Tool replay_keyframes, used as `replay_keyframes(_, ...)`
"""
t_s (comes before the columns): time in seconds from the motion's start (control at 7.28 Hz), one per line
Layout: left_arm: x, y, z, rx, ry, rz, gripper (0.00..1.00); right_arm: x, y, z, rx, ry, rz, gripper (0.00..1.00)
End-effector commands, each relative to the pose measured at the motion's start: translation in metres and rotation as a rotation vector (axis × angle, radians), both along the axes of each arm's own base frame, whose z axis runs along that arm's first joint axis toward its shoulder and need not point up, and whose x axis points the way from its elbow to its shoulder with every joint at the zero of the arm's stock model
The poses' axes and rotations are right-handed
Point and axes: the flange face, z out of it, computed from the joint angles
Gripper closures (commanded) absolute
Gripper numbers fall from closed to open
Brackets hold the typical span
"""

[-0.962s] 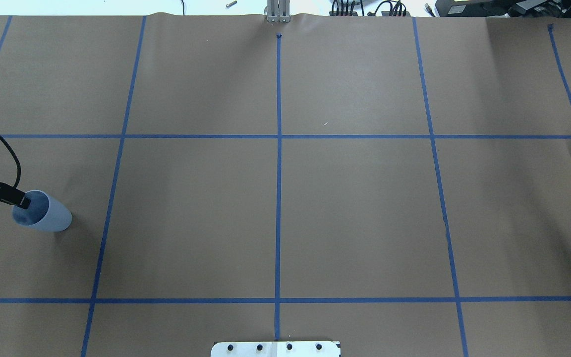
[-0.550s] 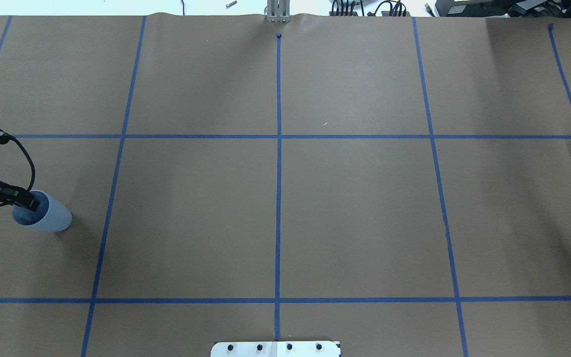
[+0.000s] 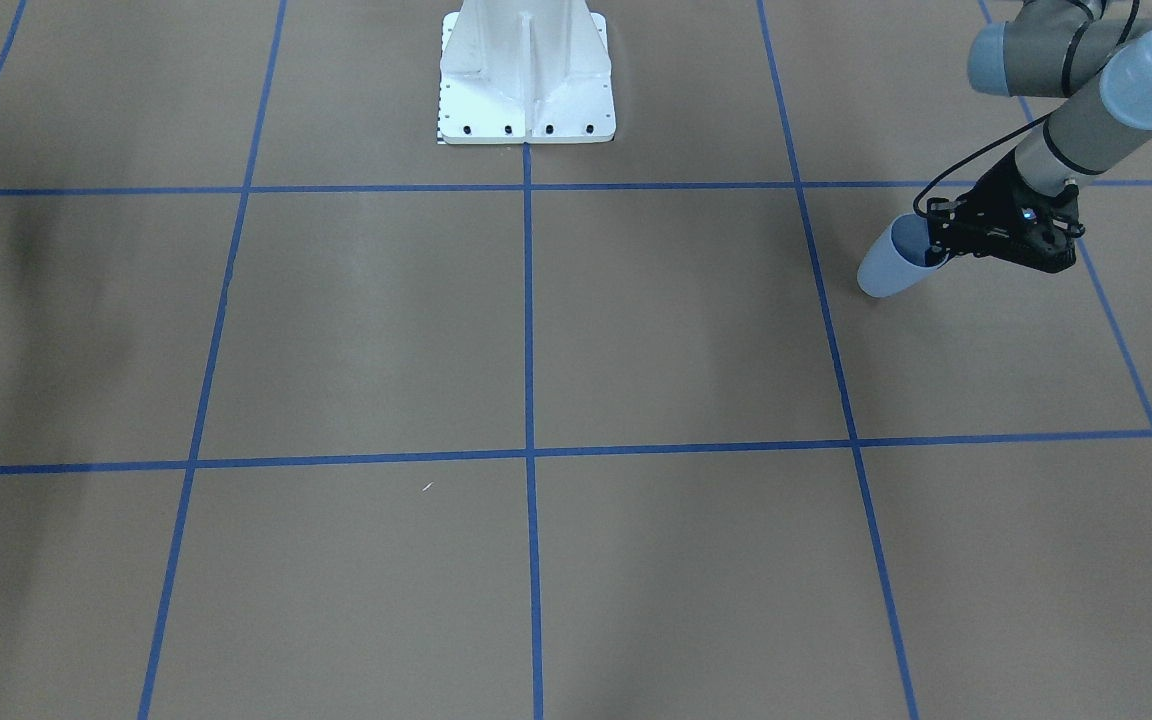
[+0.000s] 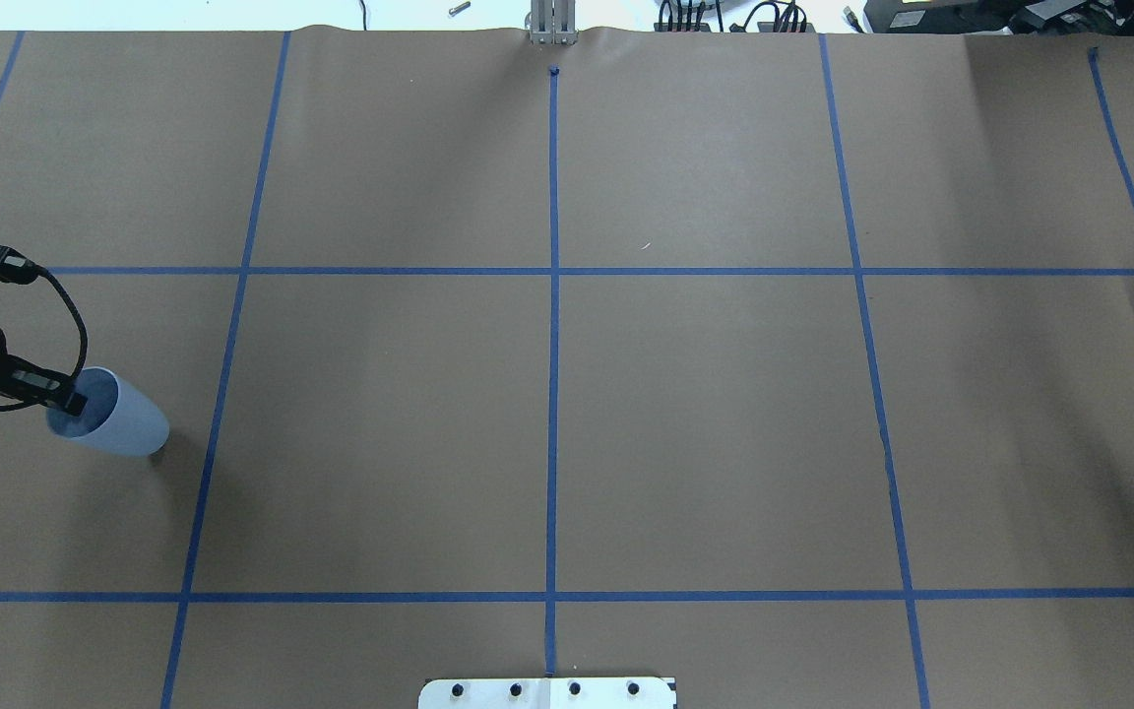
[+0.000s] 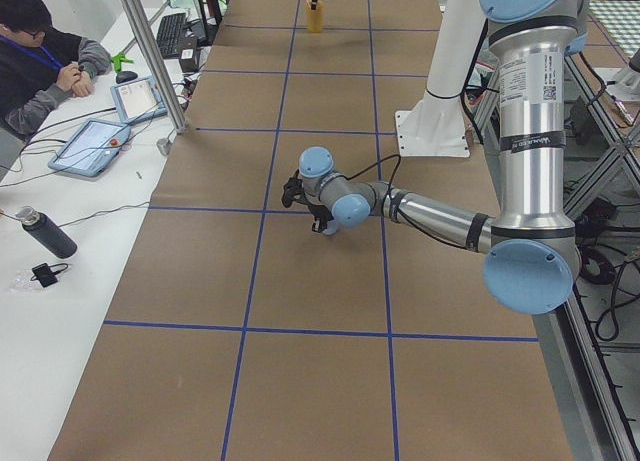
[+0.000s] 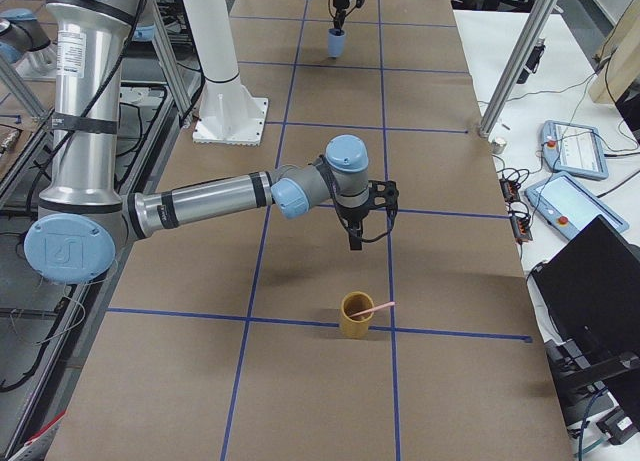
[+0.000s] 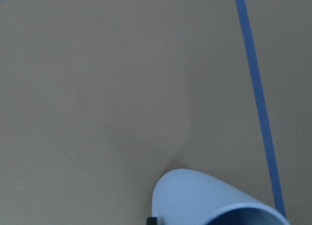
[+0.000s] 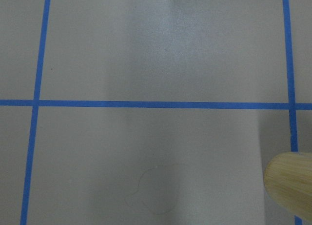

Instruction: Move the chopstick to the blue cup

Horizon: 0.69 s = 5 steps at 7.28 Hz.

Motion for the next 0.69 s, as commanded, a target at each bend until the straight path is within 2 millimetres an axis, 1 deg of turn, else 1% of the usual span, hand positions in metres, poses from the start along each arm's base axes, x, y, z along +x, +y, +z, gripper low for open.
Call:
replay_keyframes(0.0,0.011,-0.011,-0.055,-0.006,0.080,-0.025,1.00,-0.001,0.000,-0.001,0.002,-0.002,-0.002,0.00)
replay_keyframes(0.14,0.041,-0.044,-0.104,-0.114,0.134,-0.133,1.00,-0.003,-0.004,-0.004,0.009,-0.004,-0.004,0.00)
replay_keyframes(0.27,0.085,-0.063,-0.165,-0.195,0.158,-0.166,1.00,-0.005,-0.004,-0.004,0.009,-0.004,-0.008,0.00)
replay_keyframes(0.41,0.140,-0.064,-0.234,-0.222,0.098,-0.199,1.00,-0.007,-0.004,-0.004,0.010,-0.003,-0.012,0.00)
replay_keyframes(0.55,0.198,-0.046,-0.292,-0.192,-0.016,-0.228,1.00,-0.007,-0.005,-0.005,0.011,-0.004,-0.012,0.00)
